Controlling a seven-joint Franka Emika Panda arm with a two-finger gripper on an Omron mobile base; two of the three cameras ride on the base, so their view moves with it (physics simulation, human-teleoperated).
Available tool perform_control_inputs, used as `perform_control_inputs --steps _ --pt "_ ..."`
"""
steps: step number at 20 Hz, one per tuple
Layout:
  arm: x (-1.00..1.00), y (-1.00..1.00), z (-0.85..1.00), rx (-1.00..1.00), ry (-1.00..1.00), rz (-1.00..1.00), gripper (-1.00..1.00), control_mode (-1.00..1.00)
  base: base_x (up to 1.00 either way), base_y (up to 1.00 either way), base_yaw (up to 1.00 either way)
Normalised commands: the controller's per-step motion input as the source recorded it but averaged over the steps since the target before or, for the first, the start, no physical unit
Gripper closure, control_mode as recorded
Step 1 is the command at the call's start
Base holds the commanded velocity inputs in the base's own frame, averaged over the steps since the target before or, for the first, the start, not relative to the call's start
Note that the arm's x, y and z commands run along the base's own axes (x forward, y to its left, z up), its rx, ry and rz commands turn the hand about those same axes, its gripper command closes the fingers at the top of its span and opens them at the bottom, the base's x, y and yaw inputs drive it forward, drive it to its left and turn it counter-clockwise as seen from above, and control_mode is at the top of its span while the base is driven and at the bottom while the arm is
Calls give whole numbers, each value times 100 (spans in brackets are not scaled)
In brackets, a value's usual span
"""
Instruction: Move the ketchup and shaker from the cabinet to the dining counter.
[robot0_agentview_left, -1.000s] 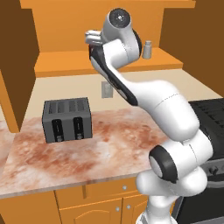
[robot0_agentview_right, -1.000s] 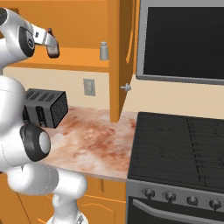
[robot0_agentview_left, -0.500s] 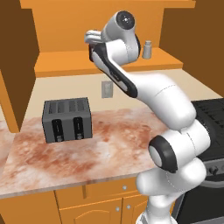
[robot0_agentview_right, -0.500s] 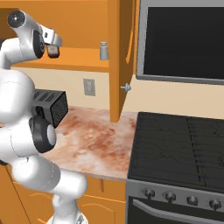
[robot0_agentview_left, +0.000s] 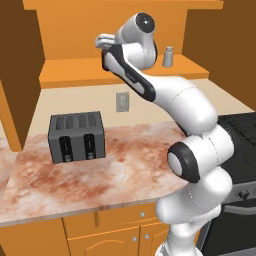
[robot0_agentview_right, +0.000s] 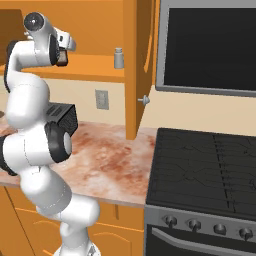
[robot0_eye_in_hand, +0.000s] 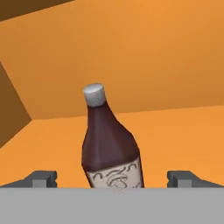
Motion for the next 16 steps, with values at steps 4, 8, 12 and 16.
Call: perform_control_inputs --steps 4,8,12,16 --pt "41 8 0 0 0 9 -100 -100 0 0 0" --pt "37 7 0 0 0 8 -100 -100 0 0 0" --pt "31 11 0 0 0 7 -100 -100 0 0 0" --pt "26 8 0 0 0 6 -100 -100 0 0 0"
